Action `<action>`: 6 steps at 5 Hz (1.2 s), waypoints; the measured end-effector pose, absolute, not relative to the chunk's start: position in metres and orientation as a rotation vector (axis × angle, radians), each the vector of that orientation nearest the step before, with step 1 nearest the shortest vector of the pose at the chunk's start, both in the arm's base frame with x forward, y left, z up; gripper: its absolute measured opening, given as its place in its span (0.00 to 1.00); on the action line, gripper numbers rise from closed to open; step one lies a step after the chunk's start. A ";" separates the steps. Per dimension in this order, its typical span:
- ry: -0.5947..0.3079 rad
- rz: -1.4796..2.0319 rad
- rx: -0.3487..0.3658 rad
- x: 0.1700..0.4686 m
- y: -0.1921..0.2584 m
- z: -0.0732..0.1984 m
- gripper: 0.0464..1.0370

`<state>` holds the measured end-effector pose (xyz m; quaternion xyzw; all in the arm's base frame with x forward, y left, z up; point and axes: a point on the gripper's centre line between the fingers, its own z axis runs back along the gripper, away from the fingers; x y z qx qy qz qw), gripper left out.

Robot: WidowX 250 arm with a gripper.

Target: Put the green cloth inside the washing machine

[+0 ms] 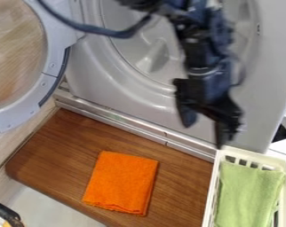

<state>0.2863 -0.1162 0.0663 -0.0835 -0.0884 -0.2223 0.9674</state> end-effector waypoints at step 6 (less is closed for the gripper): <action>-0.048 -0.687 -0.005 0.276 -0.146 -0.064 0.96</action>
